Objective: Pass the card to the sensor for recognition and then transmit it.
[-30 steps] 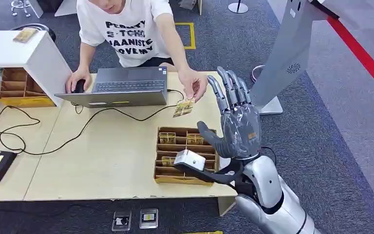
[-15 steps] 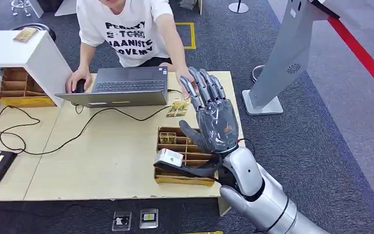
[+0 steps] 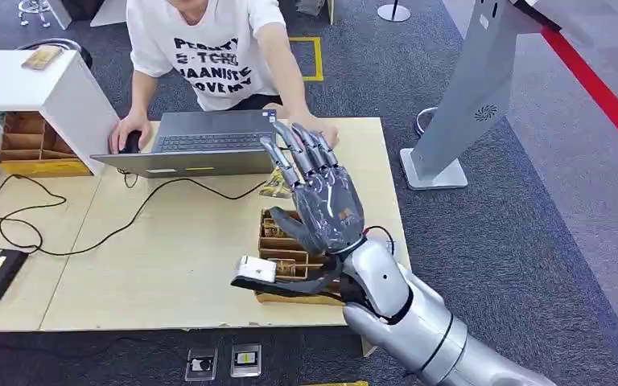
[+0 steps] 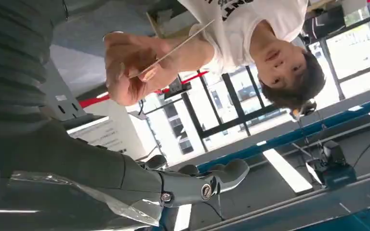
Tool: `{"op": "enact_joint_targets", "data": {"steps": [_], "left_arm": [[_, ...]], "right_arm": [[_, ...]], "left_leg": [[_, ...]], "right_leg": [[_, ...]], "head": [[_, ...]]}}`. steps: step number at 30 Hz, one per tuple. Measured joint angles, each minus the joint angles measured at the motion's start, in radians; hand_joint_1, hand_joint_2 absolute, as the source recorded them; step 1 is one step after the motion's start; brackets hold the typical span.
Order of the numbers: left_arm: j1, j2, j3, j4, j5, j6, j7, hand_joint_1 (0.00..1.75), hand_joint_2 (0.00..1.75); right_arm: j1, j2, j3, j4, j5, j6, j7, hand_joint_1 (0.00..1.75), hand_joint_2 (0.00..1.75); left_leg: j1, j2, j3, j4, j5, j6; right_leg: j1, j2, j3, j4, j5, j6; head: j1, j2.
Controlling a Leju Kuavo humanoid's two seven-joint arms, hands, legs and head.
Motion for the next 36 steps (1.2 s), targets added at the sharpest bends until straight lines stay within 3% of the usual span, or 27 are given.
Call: {"op": "enact_joint_targets", "data": {"steps": [3, 4, 5, 8, 36], "left_arm": [[0.0, 0.0, 0.0, 0.0, 0.0, 0.002, 0.0, 0.0, 1.75], [0.0, 0.0, 0.0, 0.0, 0.0, 0.002, 0.0, 0.0, 1.75], [0.0, 0.0, 0.0, 0.0, 0.0, 0.003, 0.0, 0.0, 1.75], [0.0, 0.0, 0.0, 0.0, 0.0, 0.003, 0.0, 0.0, 1.75], [0.001, 0.0, 0.0, 0.0, 0.01, 0.006, 0.0, 0.0, 1.75]], "right_arm": [[-0.006, 0.01, 0.012, 0.023, -0.003, -0.003, -0.004, 0.0, 1.75], [-0.009, 0.012, 0.017, 0.029, -0.004, -0.006, -0.006, 0.82, 1.75], [-0.013, 0.013, 0.02, 0.034, -0.005, -0.008, -0.008, 1.47, 1.75], [-0.021, 0.019, 0.032, 0.054, -0.013, -0.018, -0.014, 1.73, 1.75], [-0.034, 0.035, 0.064, 0.127, -0.055, -0.032, -0.03, 1.75, 1.75]], "left_leg": [[0.0, 0.0, 0.0, 0.0, 0.0, 0.0], [0.0, 0.0, 0.0, 0.0, 0.0, 0.0], [0.0, 0.0, 0.0, 0.0, 0.0, 0.0], [0.0, 0.0, 0.0, 0.0, 0.0, 0.0], [0.0, 0.0, 0.0, 0.0, 0.0, 0.0]], "right_leg": [[0.0, 0.0, 0.0, 0.0, 0.0, 0.0], [0.0, 0.0, 0.0, 0.0, 0.0, 0.0], [0.0, 0.0, 0.0, 0.0, 0.0, 0.0], [0.0, 0.0, 0.0, 0.0, 0.0, 0.0], [0.0, 0.0, 0.0, 0.0, 0.0, 0.0]], "head": [[0.0, 0.0], [0.0, 0.0], [0.0, 0.0], [0.0, 0.0], [0.0, 0.0]]}}
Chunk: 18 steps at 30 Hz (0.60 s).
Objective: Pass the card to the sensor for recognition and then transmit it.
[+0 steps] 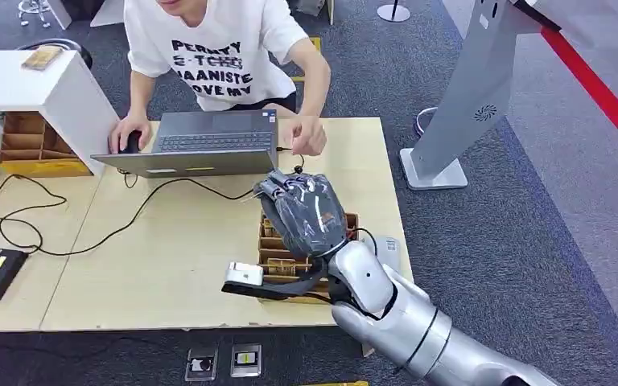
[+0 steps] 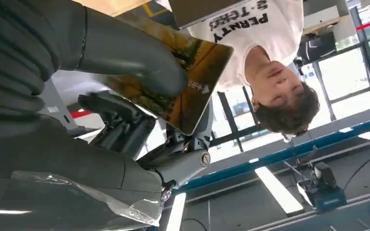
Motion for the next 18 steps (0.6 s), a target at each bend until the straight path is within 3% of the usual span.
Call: {"op": "enact_joint_targets", "data": {"steps": [18], "left_arm": [[0.002, 0.0, 0.0, 0.0, 0.02, 0.0, -0.002, 0.0, 1.75]], "right_arm": [[0.0, -0.006, -0.022, -0.005, -0.142, -0.031, -0.013, 1.75, 1.75]], "left_leg": [[0.0, 0.0, 0.001, 0.0, 0.0, 0.0]], "right_leg": [[0.0, 0.001, 0.0, 0.0, 0.0, 0.0]], "head": [[0.0, 0.0]]}}
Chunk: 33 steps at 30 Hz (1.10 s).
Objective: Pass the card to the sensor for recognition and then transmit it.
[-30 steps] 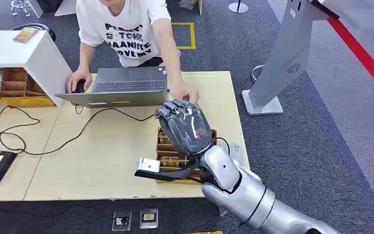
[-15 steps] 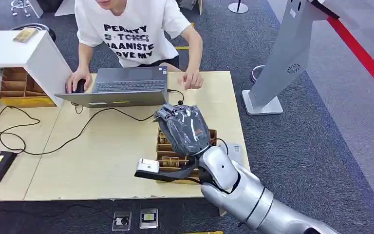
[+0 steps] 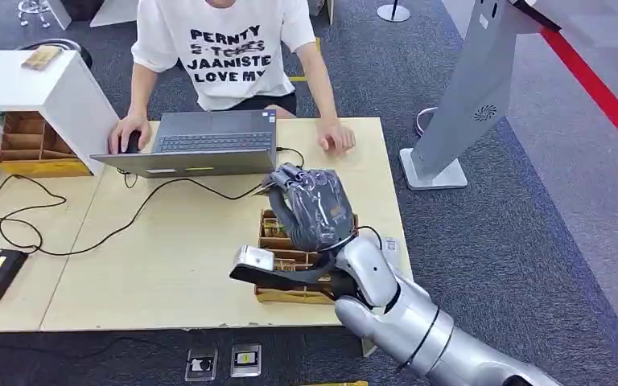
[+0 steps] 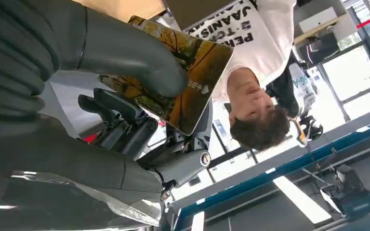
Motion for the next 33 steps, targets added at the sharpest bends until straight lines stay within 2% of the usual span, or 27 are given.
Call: {"op": "enact_joint_targets", "data": {"steps": [7, 13, 21, 27, 29, 30, 33], "left_arm": [[0.001, 0.0, 0.0, 0.0, 0.002, 0.0, -0.003, 0.0, 1.75], [0.002, 0.0, 0.0, 0.0, 0.008, 0.0, -0.004, 0.0, 1.75], [0.004, 0.0, 0.0, 0.0, 0.007, -0.004, -0.006, 0.0, 1.75], [0.004, 0.0, 0.0, 0.0, 0.007, -0.004, -0.006, 0.0, 1.75], [0.006, 0.0, 0.0, 0.0, 0.004, -0.006, -0.009, 0.0, 1.75], [0.006, 0.001, 0.0, 0.0, 0.004, -0.007, -0.009, 0.0, 1.75], [0.006, 0.001, 0.0, 0.0, 0.004, -0.007, -0.009, 0.0, 1.75]], "right_arm": [[0.002, -0.018, -0.034, -0.029, -0.016, -0.005, 0.022, 1.75, 1.75], [0.018, -0.047, -0.072, -0.064, -0.021, -0.008, 0.071, 1.75, 1.75], [0.073, -0.127, -0.148, -0.14, -0.002, 0.021, 0.154, 1.75, 1.75], [0.075, -0.128, -0.149, -0.141, -0.002, 0.021, 0.156, 1.75, 1.75], [0.12, -0.181, -0.189, -0.194, 0.012, 0.054, 0.205, 1.75, 1.75], [0.166, -0.227, -0.221, -0.247, 0.021, 0.07, 0.232, 1.75, 1.75], [0.183, -0.249, -0.238, -0.276, 0.026, 0.082, 0.248, 1.75, 1.75]], "left_leg": [[0.0, 0.0, 0.0, 0.0, 0.0, 0.0], [0.0, 0.0, 0.0, 0.0, 0.0, 0.0], [0.0, 0.002, 0.0, 0.0, 0.0, 0.0], [0.0, 0.002, 0.001, 0.0, 0.0, 0.0], [0.0, 0.002, 0.0, 0.0, 0.0, 0.0], [0.0, 0.002, 0.0, 0.0, 0.0, 0.0], [0.0, 0.002, 0.001, 0.0, 0.0, 0.0]], "right_leg": [[0.0, 0.001, 0.0, 0.0, 0.0, 0.0], [0.0, 0.001, 0.0, 0.0, 0.0, 0.0], [0.0, 0.001, -0.001, 0.0, 0.0, 0.0], [0.0, 0.001, -0.001, 0.0, 0.0, 0.0], [0.0, 0.001, -0.001, 0.0, 0.0, 0.0], [0.0, 0.001, -0.001, 0.0, 0.0, 0.0], [0.0, 0.001, -0.001, 0.0, 0.0, 0.0]], "head": [[0.0, 0.0], [0.0, 0.0], [0.0, 0.0], [0.0, 0.0], [0.0, 0.0], [0.0, 0.0], [0.0, 0.0]]}}
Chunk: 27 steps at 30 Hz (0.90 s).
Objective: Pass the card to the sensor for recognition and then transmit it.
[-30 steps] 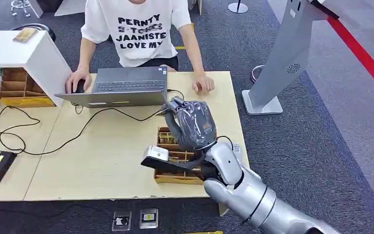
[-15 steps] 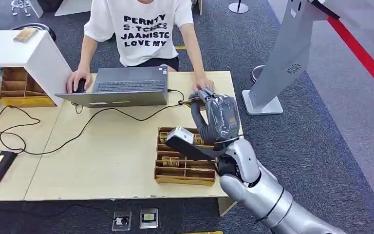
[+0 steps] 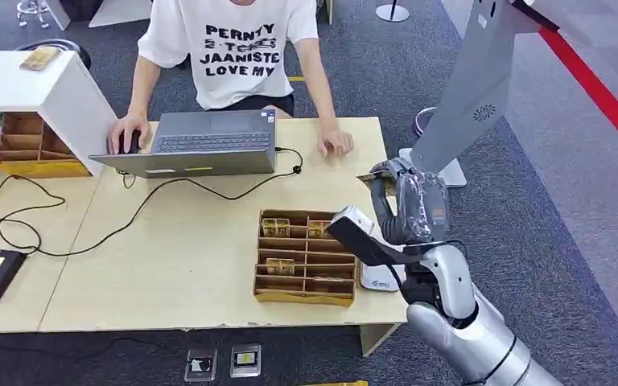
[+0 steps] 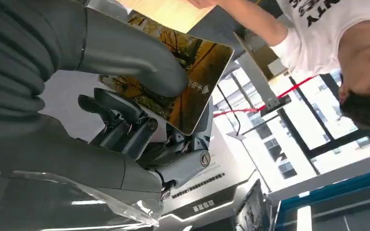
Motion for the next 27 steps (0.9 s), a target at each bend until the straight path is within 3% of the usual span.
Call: {"op": "enact_joint_targets", "data": {"steps": [11, 27], "left_arm": [[0.001, 0.002, 0.0, 0.0, 0.0, -0.008, 0.0, 0.0, 1.75], [0.001, 0.004, 0.0, 0.0, -0.003, -0.014, 0.0, 0.0, 1.75]], "right_arm": [[0.125, -0.111, -0.074, -0.101, 0.013, 0.079, 0.134, 1.75, 1.75], [0.217, -0.174, -0.136, -0.151, -0.005, 0.159, 0.145, 1.75, 1.75]], "left_leg": [[0.0, -0.001, -0.001, 0.0, 0.0, 0.0], [0.0, 0.0, -0.001, 0.0, 0.0, 0.0]], "right_leg": [[0.0, 0.0, 0.0, 0.0, 0.0, 0.0], [0.0, 0.0, 0.0, 0.0, 0.0, 0.0]], "head": [[0.0, 0.0], [0.0, 0.0]]}}
